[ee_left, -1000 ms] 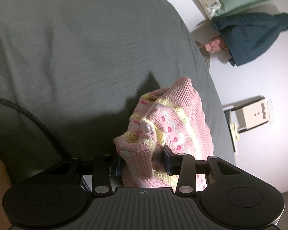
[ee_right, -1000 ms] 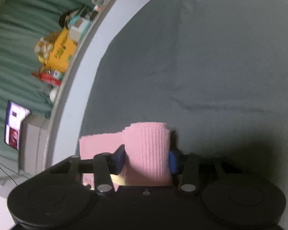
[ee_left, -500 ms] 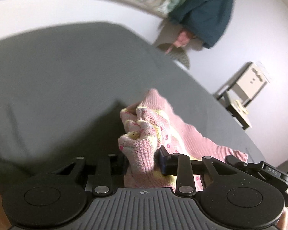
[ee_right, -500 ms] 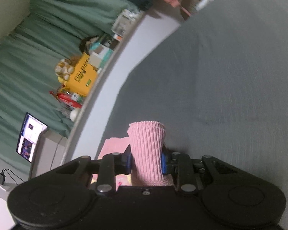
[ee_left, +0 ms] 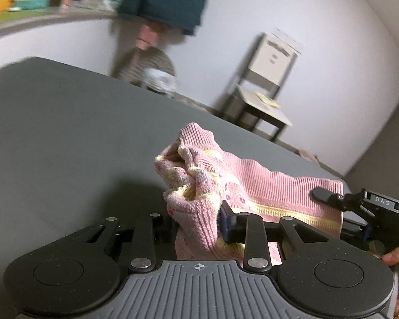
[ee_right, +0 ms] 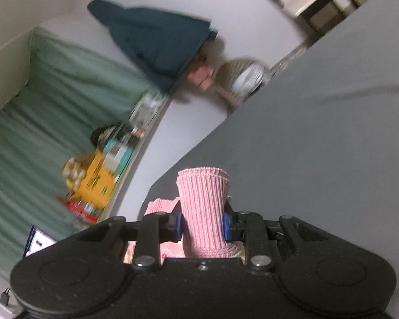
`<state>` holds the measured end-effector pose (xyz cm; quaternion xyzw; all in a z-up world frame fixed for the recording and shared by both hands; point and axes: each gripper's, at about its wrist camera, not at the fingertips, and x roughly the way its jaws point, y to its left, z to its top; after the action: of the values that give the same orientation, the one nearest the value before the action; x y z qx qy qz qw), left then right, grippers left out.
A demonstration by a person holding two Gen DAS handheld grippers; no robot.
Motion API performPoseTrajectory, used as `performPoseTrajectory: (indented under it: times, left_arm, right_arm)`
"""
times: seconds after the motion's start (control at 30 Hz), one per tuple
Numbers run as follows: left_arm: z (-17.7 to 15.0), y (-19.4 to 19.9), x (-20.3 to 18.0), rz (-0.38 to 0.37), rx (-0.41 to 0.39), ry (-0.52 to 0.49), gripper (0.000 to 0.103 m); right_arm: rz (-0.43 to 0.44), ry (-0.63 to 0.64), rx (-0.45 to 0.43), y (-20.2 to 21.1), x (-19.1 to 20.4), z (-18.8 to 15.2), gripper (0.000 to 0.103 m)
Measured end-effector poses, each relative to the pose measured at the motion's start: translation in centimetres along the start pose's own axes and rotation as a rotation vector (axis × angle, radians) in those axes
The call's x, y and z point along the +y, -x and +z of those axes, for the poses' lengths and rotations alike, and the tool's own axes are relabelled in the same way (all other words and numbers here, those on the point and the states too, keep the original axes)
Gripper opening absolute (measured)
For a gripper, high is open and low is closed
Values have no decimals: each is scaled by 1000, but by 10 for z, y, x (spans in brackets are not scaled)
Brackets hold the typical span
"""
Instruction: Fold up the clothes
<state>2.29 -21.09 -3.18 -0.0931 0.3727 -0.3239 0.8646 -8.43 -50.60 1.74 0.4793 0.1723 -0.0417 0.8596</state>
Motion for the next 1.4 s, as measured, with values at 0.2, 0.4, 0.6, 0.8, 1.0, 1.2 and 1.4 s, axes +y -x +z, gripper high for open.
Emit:
performPoseTrajectory:
  times: [0.2, 0.4, 0.6, 0.8, 1.0, 1.2, 1.4]
  left_arm:
    - [-36, -52, -66, -62, 59, 4, 31]
    - [-60, -90, -99, -85, 58, -17, 31]
    - [-68, -105, -109, -65, 48, -83, 31]
    - [-76, -108, -87, -43, 91, -5, 39]
    - [-72, -103, -55, 40, 145, 133, 87]
    - [-65, -69, -40, 71, 136, 82, 87]
    - [-51, -32, -14, 139, 116, 80, 87]
  right_arm:
    - [-50, -32, -75, 23, -52, 45, 26]
    - [-136, 31, -117, 21, -77, 63, 26]
    - [-169, -80, -152, 15, -120, 65, 26]
    - [-247, -175, -160, 15, -152, 53, 32]
    - [-335, -179, -182, 18, -151, 41, 46]
    - [-414, 76, -288, 44, -88, 22, 51]
    - [-238, 238, -28, 10, -20, -37, 51]
